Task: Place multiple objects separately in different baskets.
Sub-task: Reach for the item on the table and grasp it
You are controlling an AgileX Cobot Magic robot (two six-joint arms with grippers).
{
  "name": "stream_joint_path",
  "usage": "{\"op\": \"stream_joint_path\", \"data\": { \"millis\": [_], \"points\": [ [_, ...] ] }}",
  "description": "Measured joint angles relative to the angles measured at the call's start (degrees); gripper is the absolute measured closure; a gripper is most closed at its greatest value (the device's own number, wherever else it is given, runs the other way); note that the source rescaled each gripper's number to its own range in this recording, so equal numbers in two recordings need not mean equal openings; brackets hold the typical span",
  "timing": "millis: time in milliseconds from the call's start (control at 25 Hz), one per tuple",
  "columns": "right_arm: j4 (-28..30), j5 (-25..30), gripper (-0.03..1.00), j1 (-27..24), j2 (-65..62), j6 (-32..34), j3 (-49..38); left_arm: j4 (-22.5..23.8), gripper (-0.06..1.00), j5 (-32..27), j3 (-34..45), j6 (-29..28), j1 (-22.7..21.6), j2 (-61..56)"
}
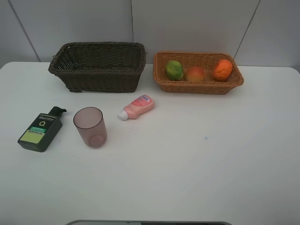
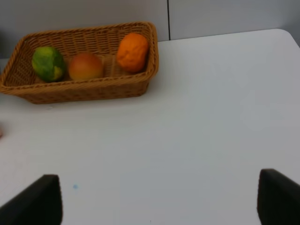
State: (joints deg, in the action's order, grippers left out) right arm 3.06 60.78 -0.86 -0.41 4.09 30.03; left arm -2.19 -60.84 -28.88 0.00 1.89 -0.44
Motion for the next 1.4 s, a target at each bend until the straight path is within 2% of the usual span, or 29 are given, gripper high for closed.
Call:
{"op": "stream_joint_path", "data": {
  "millis": [640, 800, 920, 1040, 1160, 1400],
  "points": [
    [0.0, 0.0, 0.19, 0.0, 0.0, 0.0, 0.0, 0.0, -0.05, 0.0, 0.0, 0.0, 0.0, 0.0],
    [0.0, 0.0, 0.19, 0.0, 0.0, 0.0, 0.0, 0.0, -0.05, 0.0, 0.0, 0.0, 0.0, 3.1],
    [0.0, 0.0, 0.19, 0.0, 0.0, 0.0, 0.0, 0.0, -0.05, 1.4, -0.9, 0.0, 0.0, 9.0],
    [0.0, 0.0, 0.19, 0.0, 0.0, 0.0, 0.0, 0.0, -0.05, 6.4, -2.2, 0.0, 0.0, 16.8],
    [0.0, 0.0, 0.19, 0.0, 0.0, 0.0, 0.0, 0.0, -0.05, 11.0, -3.5, 0.0, 0.0, 27.2],
    [0.0, 0.0, 0.19, 0.0, 0.0, 0.0, 0.0, 1.9, -0.05, 16.8, -7.3, 0.7, 0.0, 50.3]
  ]
}}
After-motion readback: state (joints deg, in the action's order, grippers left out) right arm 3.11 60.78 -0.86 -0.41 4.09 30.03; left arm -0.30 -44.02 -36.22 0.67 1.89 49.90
